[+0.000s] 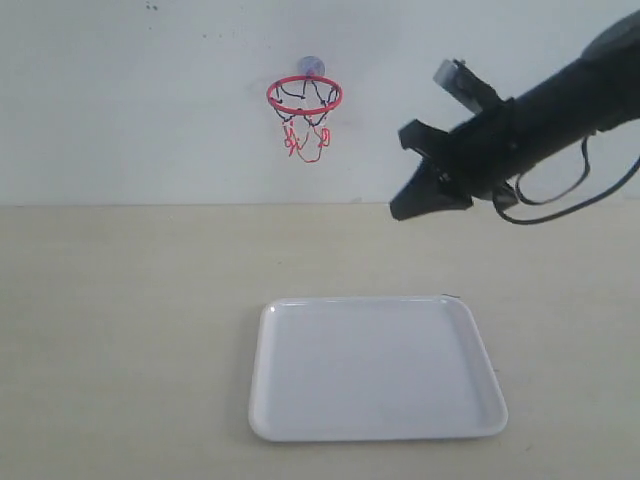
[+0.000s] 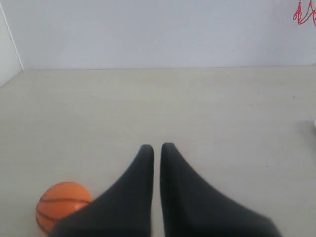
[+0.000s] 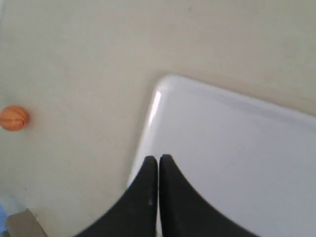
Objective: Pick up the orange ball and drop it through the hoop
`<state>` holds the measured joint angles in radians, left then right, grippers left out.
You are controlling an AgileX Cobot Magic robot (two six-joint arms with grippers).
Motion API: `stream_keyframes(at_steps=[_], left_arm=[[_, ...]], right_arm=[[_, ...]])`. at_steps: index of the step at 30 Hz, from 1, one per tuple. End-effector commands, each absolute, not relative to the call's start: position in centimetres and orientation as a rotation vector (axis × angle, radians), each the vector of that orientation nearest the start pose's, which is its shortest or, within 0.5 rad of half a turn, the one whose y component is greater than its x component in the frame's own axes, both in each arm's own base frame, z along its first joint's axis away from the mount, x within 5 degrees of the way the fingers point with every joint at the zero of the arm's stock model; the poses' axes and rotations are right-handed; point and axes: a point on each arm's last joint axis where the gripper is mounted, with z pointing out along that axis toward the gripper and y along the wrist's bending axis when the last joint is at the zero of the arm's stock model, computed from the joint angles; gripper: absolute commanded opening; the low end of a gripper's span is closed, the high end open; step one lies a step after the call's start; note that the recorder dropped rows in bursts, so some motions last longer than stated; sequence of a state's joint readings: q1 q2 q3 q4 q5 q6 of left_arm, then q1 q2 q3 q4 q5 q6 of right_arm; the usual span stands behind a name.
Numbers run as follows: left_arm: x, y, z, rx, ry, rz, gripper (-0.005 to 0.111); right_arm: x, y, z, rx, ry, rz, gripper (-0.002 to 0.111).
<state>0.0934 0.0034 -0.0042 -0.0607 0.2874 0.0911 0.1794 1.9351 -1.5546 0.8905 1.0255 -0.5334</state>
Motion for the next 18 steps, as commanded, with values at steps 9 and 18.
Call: stream_keyframes(at_steps=[9, 18], left_arm=[[5.5, 0.4, 18.7, -0.047, 1.771, 0.074, 0.004], [5.5, 0.4, 18.7, -0.047, 1.771, 0.074, 0.004]], right_arm=[[32.8, 20.0, 38.8, -0.528, 2.030, 0.938, 0.000], [27.1, 16.0, 45.3, -0.716, 1.794, 0.601, 0.000]])
